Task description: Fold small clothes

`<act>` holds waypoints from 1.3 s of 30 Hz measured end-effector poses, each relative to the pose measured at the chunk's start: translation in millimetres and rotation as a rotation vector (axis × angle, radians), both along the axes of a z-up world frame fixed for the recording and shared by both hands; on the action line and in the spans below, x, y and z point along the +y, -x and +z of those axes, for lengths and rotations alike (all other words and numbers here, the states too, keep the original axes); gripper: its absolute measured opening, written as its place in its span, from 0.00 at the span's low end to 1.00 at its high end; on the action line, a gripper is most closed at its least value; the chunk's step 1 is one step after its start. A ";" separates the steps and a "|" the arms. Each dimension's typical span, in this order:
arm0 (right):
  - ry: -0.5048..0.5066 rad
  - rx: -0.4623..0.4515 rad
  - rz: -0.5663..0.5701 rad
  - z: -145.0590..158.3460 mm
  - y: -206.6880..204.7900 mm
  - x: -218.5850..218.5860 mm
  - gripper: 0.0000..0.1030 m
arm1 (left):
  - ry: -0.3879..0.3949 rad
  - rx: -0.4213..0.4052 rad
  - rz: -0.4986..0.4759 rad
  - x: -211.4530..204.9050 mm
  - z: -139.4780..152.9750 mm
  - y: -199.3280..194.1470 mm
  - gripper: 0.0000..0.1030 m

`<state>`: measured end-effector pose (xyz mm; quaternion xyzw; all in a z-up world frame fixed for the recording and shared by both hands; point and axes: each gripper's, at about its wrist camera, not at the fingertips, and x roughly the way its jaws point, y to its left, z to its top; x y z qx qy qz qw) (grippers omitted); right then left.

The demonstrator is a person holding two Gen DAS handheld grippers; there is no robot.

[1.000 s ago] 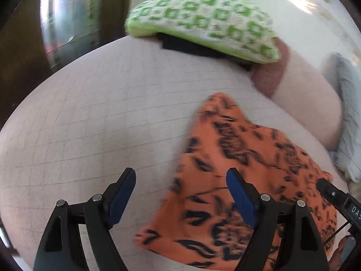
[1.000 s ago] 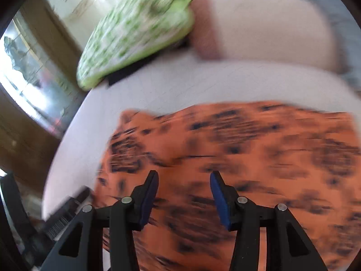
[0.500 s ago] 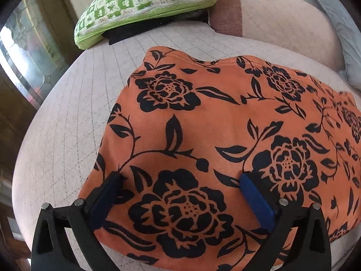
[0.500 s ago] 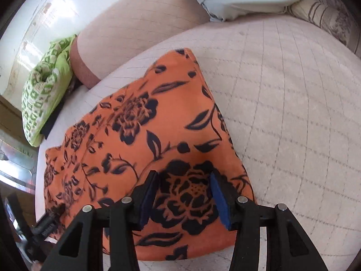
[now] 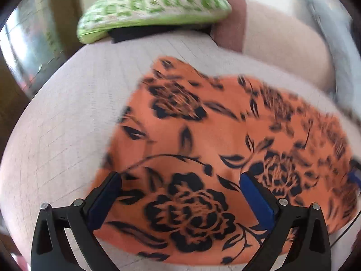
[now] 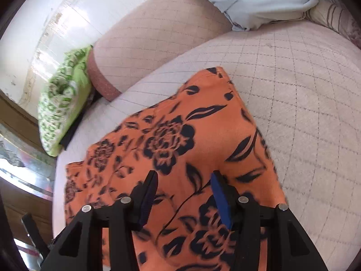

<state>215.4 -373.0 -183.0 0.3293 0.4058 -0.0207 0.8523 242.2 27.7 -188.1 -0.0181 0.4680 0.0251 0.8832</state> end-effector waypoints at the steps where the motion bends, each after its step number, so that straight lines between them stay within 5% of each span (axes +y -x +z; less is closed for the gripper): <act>1: -0.005 -0.004 0.012 -3.1 1.8 6.2 0.51 | 0.014 -0.007 0.026 8.5 4.7 4.4 1.00; 5: 0.017 -0.016 0.088 6.2 18.9 34.0 0.51 | 0.006 -0.005 0.082 33.0 5.4 18.9 1.00; 7: 0.009 0.035 0.134 -4.7 18.2 51.3 0.51 | -0.053 0.088 0.076 37.0 -15.2 12.2 1.00; 9: 0.027 0.117 0.156 -20.8 17.6 63.3 0.52 | 0.000 0.142 0.077 44.1 -30.2 8.7 1.00; 12: 0.140 0.099 0.157 -11.5 28.3 79.6 0.51 | 0.075 0.122 0.135 61.1 -15.8 15.4 1.00; 15: 0.088 0.055 0.175 -1.8 47.1 83.1 0.51 | 0.085 0.043 0.193 79.5 5.0 32.1 1.00; 19: 0.072 0.019 0.149 12.5 71.2 75.8 0.51 | 0.202 0.003 0.281 113.8 20.0 55.9 1.00; 24: 0.030 -0.058 0.122 28.0 106.6 68.9 0.52 | 0.394 0.035 0.264 119.4 11.6 82.5 0.98; 26: 0.042 -0.065 0.135 28.0 112.4 74.1 0.52 | 0.458 0.065 0.191 104.7 3.2 82.7 0.77; 28: 0.074 -0.077 0.165 27.7 113.3 82.0 0.52 | 0.532 0.100 0.139 94.6 -7.3 78.3 0.66; 30: 0.078 -0.096 0.198 25.2 112.1 88.0 0.52 | 0.596 0.138 0.139 90.5 -18.5 78.1 0.63; 32: 0.060 -0.118 0.217 21.4 109.6 91.7 0.51 | 0.669 0.168 0.163 90.7 -33.0 73.4 0.45; 36: 0.102 -0.169 0.204 19.2 101.9 99.2 0.34 | 0.760 0.146 0.148 82.3 -39.9 60.7 0.44; 39: 0.104 -0.140 0.203 13.6 92.4 104.7 0.34 | 0.846 0.148 0.155 79.9 -46.5 52.0 0.63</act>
